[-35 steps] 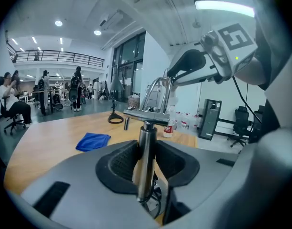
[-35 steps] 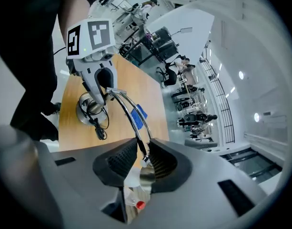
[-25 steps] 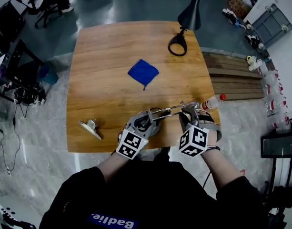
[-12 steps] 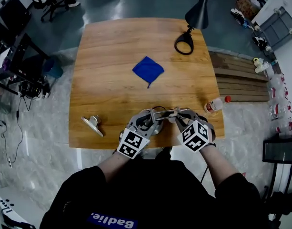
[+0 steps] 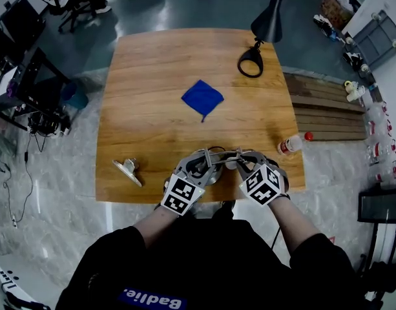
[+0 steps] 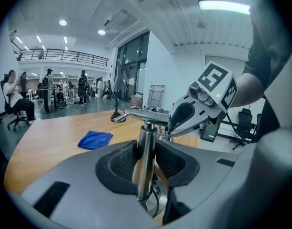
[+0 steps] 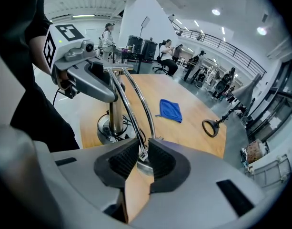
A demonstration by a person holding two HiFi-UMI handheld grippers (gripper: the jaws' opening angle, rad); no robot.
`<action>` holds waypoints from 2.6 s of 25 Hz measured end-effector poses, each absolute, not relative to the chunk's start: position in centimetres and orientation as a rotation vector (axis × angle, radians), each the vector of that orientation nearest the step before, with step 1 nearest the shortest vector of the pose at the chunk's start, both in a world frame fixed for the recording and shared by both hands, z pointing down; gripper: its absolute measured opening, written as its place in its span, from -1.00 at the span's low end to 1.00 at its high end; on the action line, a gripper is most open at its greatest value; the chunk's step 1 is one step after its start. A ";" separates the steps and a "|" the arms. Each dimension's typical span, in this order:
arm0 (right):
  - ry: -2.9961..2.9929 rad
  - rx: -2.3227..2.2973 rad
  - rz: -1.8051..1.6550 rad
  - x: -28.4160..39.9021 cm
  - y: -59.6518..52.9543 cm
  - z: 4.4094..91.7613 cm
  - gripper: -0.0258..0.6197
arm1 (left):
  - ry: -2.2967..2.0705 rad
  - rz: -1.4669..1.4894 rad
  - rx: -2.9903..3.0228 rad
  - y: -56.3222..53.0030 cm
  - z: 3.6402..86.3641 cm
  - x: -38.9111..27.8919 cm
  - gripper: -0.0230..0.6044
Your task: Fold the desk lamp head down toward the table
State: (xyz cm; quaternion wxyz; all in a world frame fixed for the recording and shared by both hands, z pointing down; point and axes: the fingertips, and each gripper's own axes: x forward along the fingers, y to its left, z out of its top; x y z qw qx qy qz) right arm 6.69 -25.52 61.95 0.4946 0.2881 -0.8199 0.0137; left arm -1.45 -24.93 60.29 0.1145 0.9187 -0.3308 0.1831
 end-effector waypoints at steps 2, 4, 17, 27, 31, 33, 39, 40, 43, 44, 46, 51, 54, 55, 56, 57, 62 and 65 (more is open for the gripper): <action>-2.002 0.704 0.046 6.6 -25.5 62.1 -0.73 | -0.953 0.560 2.698 -24.8 60.4 -1.5 -0.52; -2.009 0.711 0.057 6.5 -25.5 62.2 -0.70 | -0.925 0.577 2.704 -24.7 60.5 -1.6 -0.52; -2.141 0.802 0.054 7.6 -22.3 58.6 -0.52 | -1.060 0.524 2.685 -20.6 57.8 -4.4 -0.45; -2.588 0.743 0.320 10.1 -13.9 53.0 -0.53 | -1.339 0.333 2.563 -11.7 51.0 1.9 -0.46; -2.686 0.696 0.455 10.4 -10.2 50.9 -0.53 | -1.319 0.231 2.567 -8.5 47.8 4.2 -0.46; -2.740 0.680 0.471 9.8 -8.6 49.2 -0.53 | -1.304 0.182 2.590 -7.5 46.2 4.5 -0.46; -2.888 0.692 0.441 7.7 -5.5 45.2 -0.65 | -1.229 0.091 2.641 -4.8 44.2 3.9 -0.52; -2.896 0.706 0.428 7.4 -5.2 44.9 -0.69 | -1.216 0.081 2.652 -4.5 44.1 3.6 -0.57; -2.901 0.748 0.409 6.5 -4.6 44.6 -0.79 | -1.188 0.063 2.667 -3.8 44.2 2.6 -0.73; -2.902 0.758 0.408 6.2 -4.3 44.4 -0.84 | -1.180 0.063 2.670 -3.7 44.1 2.3 -0.78; -2.903 0.762 0.400 5.5 -3.7 44.1 -0.90 | -1.155 0.068 2.683 -3.4 43.9 2.0 -0.90; -2.911 0.756 0.381 3.9 -2.4 43.8 -0.90 | -1.102 0.078 2.700 -2.3 43.7 0.9 -0.90; -2.913 0.764 0.367 3.3 -2.0 43.4 -0.90 | -1.096 0.082 2.709 -2.0 43.4 0.4 -0.90; -2.912 0.766 0.364 3.2 -1.9 43.3 -0.90 | -1.094 0.082 2.711 -1.9 43.3 0.4 -0.90; -2.910 0.768 0.361 3.2 -1.8 43.3 -0.90 | -1.092 0.082 2.712 -1.9 43.3 0.3 -0.90; -2.908 0.769 0.359 3.1 -1.8 43.3 -0.90 | -1.090 0.084 2.714 -1.8 43.3 0.3 -0.90; -2.896 0.777 0.351 2.6 -1.7 43.2 -0.90 | -1.082 0.086 2.720 -1.5 43.3 -0.3 -0.90; -2.895 0.785 0.357 2.4 -1.6 43.3 -0.90 | -1.079 0.092 2.720 -1.4 43.4 -0.6 -0.90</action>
